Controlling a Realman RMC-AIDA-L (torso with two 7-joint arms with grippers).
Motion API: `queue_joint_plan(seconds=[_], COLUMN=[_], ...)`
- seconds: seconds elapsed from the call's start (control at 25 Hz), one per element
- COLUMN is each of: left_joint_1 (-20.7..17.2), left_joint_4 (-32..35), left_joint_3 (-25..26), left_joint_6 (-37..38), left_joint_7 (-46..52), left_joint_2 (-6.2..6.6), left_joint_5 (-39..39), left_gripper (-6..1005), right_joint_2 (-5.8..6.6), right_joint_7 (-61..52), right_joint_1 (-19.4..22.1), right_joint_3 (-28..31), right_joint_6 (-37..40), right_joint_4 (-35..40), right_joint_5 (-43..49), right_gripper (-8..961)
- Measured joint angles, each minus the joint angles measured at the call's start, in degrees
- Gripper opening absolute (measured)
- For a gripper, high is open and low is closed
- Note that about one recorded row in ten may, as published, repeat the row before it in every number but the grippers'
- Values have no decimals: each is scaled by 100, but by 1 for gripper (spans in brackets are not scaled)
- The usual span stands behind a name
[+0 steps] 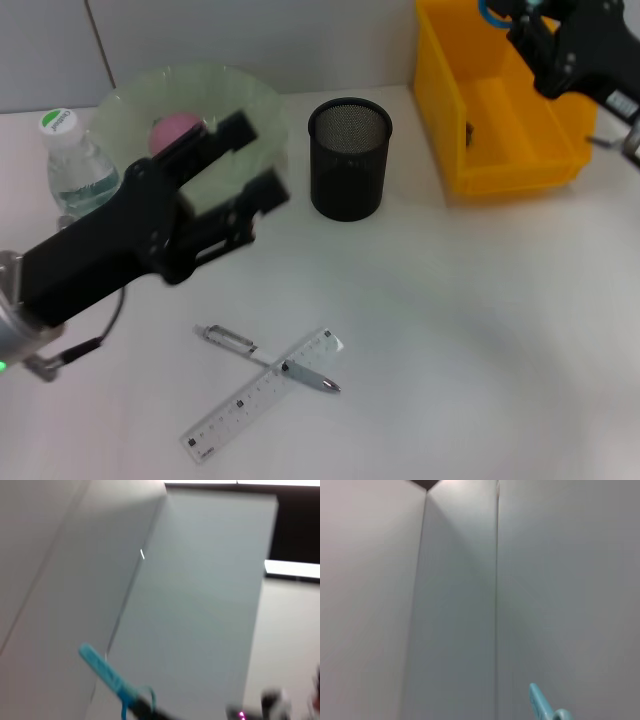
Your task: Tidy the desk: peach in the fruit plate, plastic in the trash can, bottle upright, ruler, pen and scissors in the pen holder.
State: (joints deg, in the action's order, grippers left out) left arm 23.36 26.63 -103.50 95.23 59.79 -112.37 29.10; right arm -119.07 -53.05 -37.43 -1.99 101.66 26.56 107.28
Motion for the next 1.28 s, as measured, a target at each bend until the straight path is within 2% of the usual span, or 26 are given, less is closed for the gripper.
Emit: queue_joint_plan(seconds=[0.04, 0.08, 0.12, 0.16, 0.2, 0.24, 0.28, 0.32, 0.36, 0.44, 0.48, 0.52, 0.56, 0.6, 0.64, 0.68, 0.72, 0.76, 0.84, 0.88, 0.92, 0.96, 1.08, 1.24, 1.28], left_joint_1=[0, 8, 8, 8, 19, 44, 50, 50, 51, 38, 38, 38, 21, 21, 22, 25, 25, 23, 18, 18, 19, 34, 53, 62, 65], left_joint_4=[0, 57, 57, 57, 84, 165, 209, 209, 358, 488, 488, 488, 688, 694, 717, 727, 727, 739, 748, 748, 748, 752, 802, 847, 905], left_joint_3=[0, 870, 870, 870, 1195, 1829, 2046, 2046, 2630, 3056, 3056, 3056, 3720, 3753, 3927, 4024, 4024, 4247, 4372, 4372, 4409, 4448, 4464, 4516, 4537], left_joint_6=[0, -18, -18, -18, -30, -76, -88, -88, -119, -130, -130, -130, -131, -131, -131, -131, -131, -131, -129, -129, -122, -103, -93, -92, -89], left_joint_7=[0, 107, 107, 107, 168, 294, 328, 328, 408, 440, 440, 440, 584, 600, 672, 707, 707, 738, 738, 738, 740, 763, 827, 851, 914], left_joint_2=[0, 119, 119, 119, 153, 192, 200, 200, 213, 201, 201, 201, 163, 162, 157, 152, 152, 146, 144, 144, 149, 174, 195, 195, 194], left_joint_5=[0, 1109, 1109, 1109, 1536, 2319, 2567, 2567, 3253, 3773, 3773, 3773, 4457, 4491, 4612, 4673, 4673, 4744, 4754, 4754, 4758, 4759, 4760, 4761, 4748], left_gripper=[838, 838, 837, 837, 837, 836, 836, 836, 836, 836, 836, 836, 835, 835, 835, 835, 835, 835, 835, 835, 835, 836, 836, 836, 835], right_joint_2=[10, 38, 38, 83, 83, 113, 212, 212, 284, 438, 552, 552, 598, 643, 688, 782, 782, 815, 844, 844, 844, 833, 839, 837, 823], right_joint_7=[-641, -1727, -1727, -2780, -2780, -3351, -4349, -4349, -4953, -5876, -6689, -6689, -7059, -7371, -7608, -8002, -8002, -8127, -8259, -8339, -8339, -8378, -8427, -8463, -8470], right_joint_1=[-62, -133, -133, -168, -168, -174, -179, -179, -198, -320, -565, -565, -725, -909, -1081, -1490, -1490, -1693, -2073, -2399, -2399, -2643, -2875, -2968, -3017], right_joint_3=[-250, -820, -820, -1572, -1572, -1958, -2718, -2718, -3104, -3577, -3773, -3773, -3823, -3845, -3854, -3874, -3874, -3875, -3886, -3903, -3903, -3938, -4186, -4461, -4619], right_joint_6=[-38, -166, -166, -380, -380, -515, -770, -770, -900, -985, -982, -982, -944, -857, -752, -475, -475, -354, -195, -137, -137, -135, -249, -539, -789], right_joint_4=[444, 1230, 1230, 2051, 2051, 2452, 3162, 3162, 3520, 4068, 4478, 4478, 4648, 4751, 4777, 4693, 4693, 4588, 4332, 4038, 4038, 3742, 3296, 2943, 2664], right_joint_5=[-1, 0, 0, 18, 18, 35, 146, 146, 259, 651, 1272, 1272, 1604, 1995, 2332, 2960, 2960, 3235, 3721, 4228, 4228, 4578, 4769, 4786, 4792], right_gripper=[82, 82, 82, 82, 82, 82, 82, 82, 82, 82, 82, 82, 82, 82, 82, 82, 82, 82, 82, 82, 82, 82, 82, 82, 82])
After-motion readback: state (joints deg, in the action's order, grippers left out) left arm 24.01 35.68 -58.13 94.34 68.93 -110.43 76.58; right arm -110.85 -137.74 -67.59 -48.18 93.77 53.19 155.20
